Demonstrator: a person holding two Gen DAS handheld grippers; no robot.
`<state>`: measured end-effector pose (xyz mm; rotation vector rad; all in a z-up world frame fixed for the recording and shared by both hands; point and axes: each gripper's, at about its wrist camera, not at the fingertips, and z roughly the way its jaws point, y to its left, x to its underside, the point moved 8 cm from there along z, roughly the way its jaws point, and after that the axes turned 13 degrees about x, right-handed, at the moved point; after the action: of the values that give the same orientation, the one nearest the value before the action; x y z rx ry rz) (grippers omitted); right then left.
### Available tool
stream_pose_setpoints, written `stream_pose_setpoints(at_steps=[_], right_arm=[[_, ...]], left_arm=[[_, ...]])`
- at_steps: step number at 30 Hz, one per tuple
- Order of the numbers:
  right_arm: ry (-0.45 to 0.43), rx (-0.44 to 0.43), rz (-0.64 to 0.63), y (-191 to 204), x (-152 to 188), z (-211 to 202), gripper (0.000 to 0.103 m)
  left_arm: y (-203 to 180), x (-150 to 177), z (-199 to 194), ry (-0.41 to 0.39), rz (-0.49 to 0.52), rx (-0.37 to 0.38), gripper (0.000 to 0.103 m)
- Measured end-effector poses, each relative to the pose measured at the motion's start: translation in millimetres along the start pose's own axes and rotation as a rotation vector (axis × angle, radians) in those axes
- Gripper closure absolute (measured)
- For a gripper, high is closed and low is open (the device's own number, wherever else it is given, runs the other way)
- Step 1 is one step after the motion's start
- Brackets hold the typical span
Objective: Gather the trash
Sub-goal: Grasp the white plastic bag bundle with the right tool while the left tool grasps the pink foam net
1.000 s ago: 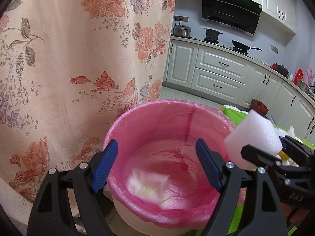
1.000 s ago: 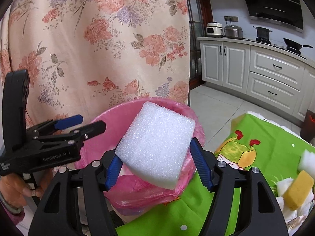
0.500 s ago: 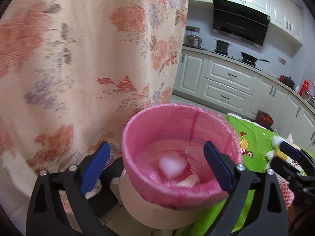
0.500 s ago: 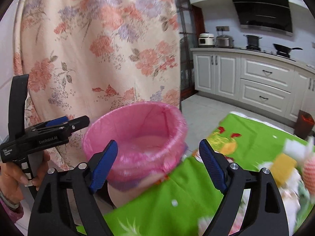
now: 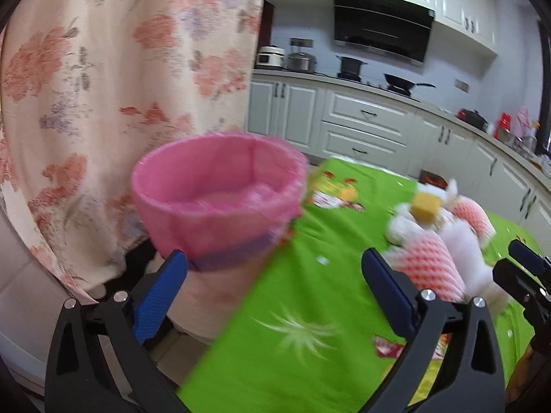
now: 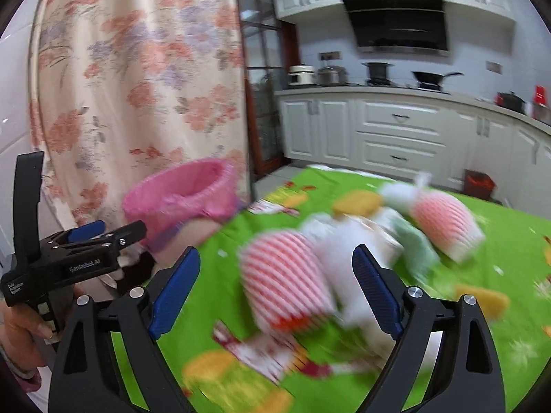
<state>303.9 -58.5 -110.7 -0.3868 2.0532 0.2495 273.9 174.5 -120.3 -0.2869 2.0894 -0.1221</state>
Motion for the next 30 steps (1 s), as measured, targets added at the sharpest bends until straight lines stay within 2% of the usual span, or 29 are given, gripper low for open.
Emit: stream_pose_setpoints(at_steps=[4,8,16,21,25,27,28,29,30], right_arm=[[0.016,0.084,0.031,-40,22,-14,0.019],[0.045,0.127,0.077,-69,40,-18,0.019],[0.121,0.201,0.13,-109,63,2,0.019],[0.161,0.214,0.089,-109,59,22,0.019],[0.146,0.209,0.013,-104,48,28,0.019],[0.191,0.206,-0.023,-104,52,37,0.019],[0.212,0.195,-0.026,-104,55,41,0.025],[0.242,0.173,-0.022,-105,60,44,0.037],[0.258,0.161,-0.015,-106,64,46,0.041]], left_arm=[[-32,19,10,0.043,-0.001,0.047,0.005],[-62,31,15,0.062,0.043,0.071,0.005],[-93,47,26,0.097,0.069,0.112,0.005],[-94,50,33,0.114,0.057,0.105,0.006],[-92,46,34,0.113,0.049,0.094,0.006],[-91,44,36,0.117,0.038,0.092,0.006],[-91,44,36,0.118,0.032,0.094,0.006],[-91,43,36,0.121,0.026,0.097,0.006],[-91,43,37,0.125,0.021,0.101,0.006]])
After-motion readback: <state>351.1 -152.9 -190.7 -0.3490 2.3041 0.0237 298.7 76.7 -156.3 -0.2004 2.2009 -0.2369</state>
